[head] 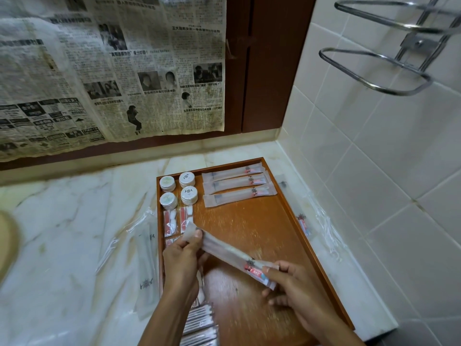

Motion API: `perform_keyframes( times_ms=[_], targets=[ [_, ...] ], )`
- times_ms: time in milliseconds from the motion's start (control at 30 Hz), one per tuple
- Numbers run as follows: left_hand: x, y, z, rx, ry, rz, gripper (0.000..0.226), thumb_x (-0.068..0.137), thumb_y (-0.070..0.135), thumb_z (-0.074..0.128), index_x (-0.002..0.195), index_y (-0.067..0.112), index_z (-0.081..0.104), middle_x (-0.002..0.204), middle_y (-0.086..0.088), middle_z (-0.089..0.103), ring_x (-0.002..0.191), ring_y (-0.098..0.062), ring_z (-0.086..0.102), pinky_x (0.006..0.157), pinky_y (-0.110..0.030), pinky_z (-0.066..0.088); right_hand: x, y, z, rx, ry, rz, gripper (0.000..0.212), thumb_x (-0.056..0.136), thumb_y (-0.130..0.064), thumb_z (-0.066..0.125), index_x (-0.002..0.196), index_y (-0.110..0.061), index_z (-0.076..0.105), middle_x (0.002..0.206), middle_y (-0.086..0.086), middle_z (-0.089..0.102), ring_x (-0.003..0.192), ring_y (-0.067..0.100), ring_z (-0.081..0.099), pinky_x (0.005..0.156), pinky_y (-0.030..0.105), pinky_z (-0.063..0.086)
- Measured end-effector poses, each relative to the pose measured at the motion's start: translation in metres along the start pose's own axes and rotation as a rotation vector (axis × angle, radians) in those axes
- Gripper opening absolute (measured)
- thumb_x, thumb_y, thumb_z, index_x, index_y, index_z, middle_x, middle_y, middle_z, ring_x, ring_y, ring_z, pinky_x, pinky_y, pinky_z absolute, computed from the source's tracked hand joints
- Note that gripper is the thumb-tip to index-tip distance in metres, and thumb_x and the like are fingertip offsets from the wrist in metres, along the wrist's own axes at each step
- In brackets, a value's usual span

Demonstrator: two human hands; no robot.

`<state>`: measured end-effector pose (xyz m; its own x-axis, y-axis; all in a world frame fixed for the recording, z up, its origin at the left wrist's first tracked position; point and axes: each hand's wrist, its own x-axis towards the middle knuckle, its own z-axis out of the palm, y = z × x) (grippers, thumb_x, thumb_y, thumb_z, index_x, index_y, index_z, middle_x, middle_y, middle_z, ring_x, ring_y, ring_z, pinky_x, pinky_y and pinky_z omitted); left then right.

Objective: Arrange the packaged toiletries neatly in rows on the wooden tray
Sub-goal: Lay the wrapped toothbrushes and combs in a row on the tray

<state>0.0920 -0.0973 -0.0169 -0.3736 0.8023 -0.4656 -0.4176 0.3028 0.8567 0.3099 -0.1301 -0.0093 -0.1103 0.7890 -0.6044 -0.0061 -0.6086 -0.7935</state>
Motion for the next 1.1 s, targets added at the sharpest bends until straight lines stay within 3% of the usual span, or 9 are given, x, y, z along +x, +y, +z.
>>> perform_keyframes(
  times_ms=[200,300,467,567,667,833,1100],
  targets=[
    [-0.006,0.002,-0.007,-0.039,-0.054,-0.068,0.022,0.087,0.021,0.068,0.092,0.001,0.073,0.092,-0.021,0.071,0.085,-0.029,0.069,0.067,-0.033,0.062,0.007,0.003,-0.005,0.091,0.053,-0.057,0.010,0.090,-0.021,0.066,0.092,-0.020,0.076,0.086,0.017,0.073,0.068,0.026,0.065,0.056,0.033,0.052],
    [-0.005,0.010,-0.013,0.016,-0.079,-0.072,0.025,0.083,0.029,0.069,0.084,0.006,0.077,0.091,-0.019,0.073,0.081,-0.029,0.070,0.067,-0.034,0.062,0.010,0.002,-0.011,0.091,0.047,-0.097,0.011,0.090,-0.019,0.066,0.092,-0.019,0.076,0.088,0.015,0.073,0.067,0.024,0.066,0.053,0.030,0.052],
    [-0.008,0.012,-0.011,0.025,-0.042,-0.064,0.022,0.089,0.020,0.064,0.079,0.005,0.077,0.086,-0.015,0.074,0.077,-0.023,0.072,0.058,-0.024,0.060,0.015,-0.002,-0.004,0.648,-0.037,-0.058,0.023,0.082,-0.018,0.070,0.097,-0.001,0.066,0.085,0.017,0.067,0.063,0.019,0.062,0.049,0.026,0.053],
    [-0.015,0.007,-0.002,-0.007,0.013,-0.044,0.020,0.091,0.016,0.063,0.082,0.002,0.075,0.082,-0.013,0.074,0.075,-0.020,0.073,0.055,-0.021,0.058,0.017,-0.003,0.018,0.804,-0.081,-0.049,0.020,0.077,-0.009,0.072,0.093,-0.001,0.064,0.084,0.015,0.065,0.067,0.019,0.062,0.054,0.026,0.054],
    [-0.023,-0.001,0.008,-0.052,0.026,-0.048,0.018,0.090,0.013,0.063,0.084,-0.002,0.072,0.076,-0.015,0.073,0.065,-0.016,0.071,0.050,-0.019,0.055,0.022,-0.003,0.040,0.808,-0.037,-0.026,0.017,0.070,0.001,0.074,0.085,-0.001,0.069,0.081,0.015,0.067,0.067,0.019,0.065,0.055,0.026,0.054],
    [-0.030,-0.005,0.009,-0.068,0.021,-0.020,0.019,0.090,0.013,0.064,0.082,0.000,0.074,0.078,-0.013,0.074,0.070,-0.016,0.071,0.053,-0.019,0.056,0.032,-0.002,0.046,0.757,0.052,-0.029,0.020,0.069,0.000,0.075,0.088,0.000,0.069,0.078,0.014,0.067,0.066,0.018,0.066,0.056,0.026,0.055],
    [-0.020,-0.002,-0.001,0.011,0.070,0.043,0.019,0.092,0.011,0.062,0.079,0.003,0.074,0.080,-0.012,0.072,0.080,-0.022,0.070,0.057,-0.021,0.056,0.029,-0.003,0.038,0.543,0.016,-0.053,0.036,0.078,-0.031,0.074,0.103,-0.006,0.065,0.085,0.018,0.070,0.069,0.023,0.065,0.055,0.033,0.047]
  ],
)
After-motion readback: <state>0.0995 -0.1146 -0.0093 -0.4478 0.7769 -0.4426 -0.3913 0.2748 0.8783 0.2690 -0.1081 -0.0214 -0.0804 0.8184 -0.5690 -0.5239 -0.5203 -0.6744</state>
